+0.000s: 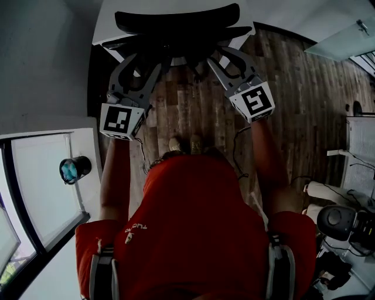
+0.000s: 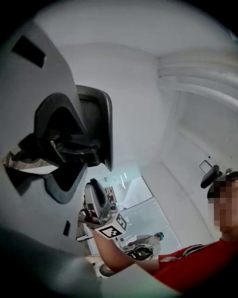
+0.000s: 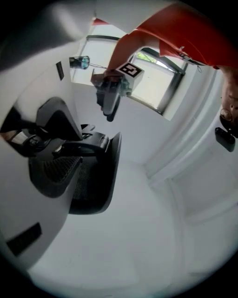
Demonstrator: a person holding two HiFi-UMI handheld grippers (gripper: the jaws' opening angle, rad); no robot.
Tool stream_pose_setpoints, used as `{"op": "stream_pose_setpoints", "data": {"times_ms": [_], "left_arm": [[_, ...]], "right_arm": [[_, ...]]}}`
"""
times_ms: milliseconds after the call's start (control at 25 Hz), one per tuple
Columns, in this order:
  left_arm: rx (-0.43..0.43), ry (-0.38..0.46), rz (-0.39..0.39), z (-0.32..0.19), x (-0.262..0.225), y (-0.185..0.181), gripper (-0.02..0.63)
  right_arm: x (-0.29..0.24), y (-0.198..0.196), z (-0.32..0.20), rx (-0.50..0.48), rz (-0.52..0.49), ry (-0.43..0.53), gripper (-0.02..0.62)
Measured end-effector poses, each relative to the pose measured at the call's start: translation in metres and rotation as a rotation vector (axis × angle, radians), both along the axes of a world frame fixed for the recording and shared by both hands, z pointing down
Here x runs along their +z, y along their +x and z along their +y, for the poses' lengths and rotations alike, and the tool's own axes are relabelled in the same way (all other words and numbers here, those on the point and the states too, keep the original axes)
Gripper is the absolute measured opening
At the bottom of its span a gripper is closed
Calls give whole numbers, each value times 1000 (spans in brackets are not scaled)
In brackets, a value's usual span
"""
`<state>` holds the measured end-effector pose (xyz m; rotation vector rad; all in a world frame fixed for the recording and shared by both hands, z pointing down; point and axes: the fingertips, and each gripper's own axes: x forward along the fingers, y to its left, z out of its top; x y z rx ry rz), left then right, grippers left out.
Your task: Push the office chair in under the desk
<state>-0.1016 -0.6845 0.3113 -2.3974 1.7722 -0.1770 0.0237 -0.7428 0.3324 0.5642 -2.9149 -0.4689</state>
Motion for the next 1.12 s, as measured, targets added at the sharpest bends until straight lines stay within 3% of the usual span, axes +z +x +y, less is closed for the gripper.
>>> {"op": "stream_pose_setpoints", "data": {"times_ms": [200,360,520,640,1120], "left_arm": [[6,28,91,8,-13,23,73],[24,45,130,12,-17,33,23],[36,33,160,16,-12,38,9],[69,71,193,17,-17,45,9],[59,56,183,8,-11,42,9]], "right_arm": [[-24,-20,37,-62,-154,-68,76],[-35,-23,54,-84,-254,-98,38],[-38,-26,61,-93,-307,-131,26],[-37,-28,64,-101,-325,-144,26],[-35,-36,62,-111,-326,-144,25]]}}
